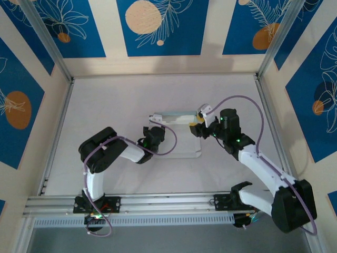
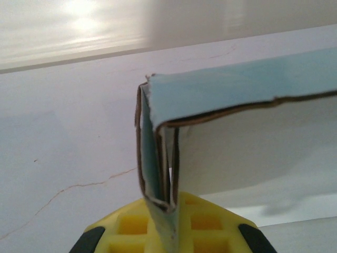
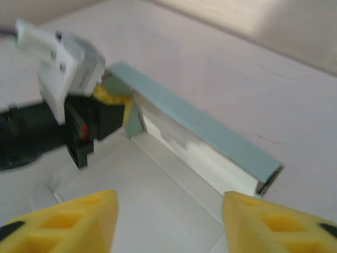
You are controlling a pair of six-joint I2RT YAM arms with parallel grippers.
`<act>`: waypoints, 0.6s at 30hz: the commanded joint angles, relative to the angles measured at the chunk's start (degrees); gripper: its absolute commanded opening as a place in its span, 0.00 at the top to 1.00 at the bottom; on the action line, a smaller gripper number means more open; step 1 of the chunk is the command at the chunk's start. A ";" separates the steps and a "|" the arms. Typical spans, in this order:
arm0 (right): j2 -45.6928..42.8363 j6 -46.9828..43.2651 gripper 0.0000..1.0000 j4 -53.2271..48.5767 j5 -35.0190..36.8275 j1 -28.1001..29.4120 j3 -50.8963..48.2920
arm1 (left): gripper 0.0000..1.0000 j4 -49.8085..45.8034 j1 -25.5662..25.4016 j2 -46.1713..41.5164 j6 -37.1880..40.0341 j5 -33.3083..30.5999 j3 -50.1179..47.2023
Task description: Fold the paper box
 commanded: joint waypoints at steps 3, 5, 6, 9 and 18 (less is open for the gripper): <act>0.72 14.98 0.52 -22.69 32.56 1.44 16.10 | 1.00 -3.74 0.77 3.15 0.03 2.62 -1.30; 2.15 14.87 0.48 -28.86 39.72 1.07 21.52 | 1.00 -3.40 0.77 3.18 0.16 2.87 -1.61; 1.98 15.80 0.47 -29.29 38.14 0.01 22.25 | 1.00 -3.06 0.77 3.23 0.28 3.04 -1.73; 0.16 26.43 0.66 -29.30 25.09 -6.84 22.15 | 1.00 -2.79 0.77 3.14 0.53 3.23 -1.83; 6.03 29.94 0.53 -25.28 -0.26 -11.01 20.00 | 1.00 -1.20 0.58 3.34 0.64 3.84 -2.53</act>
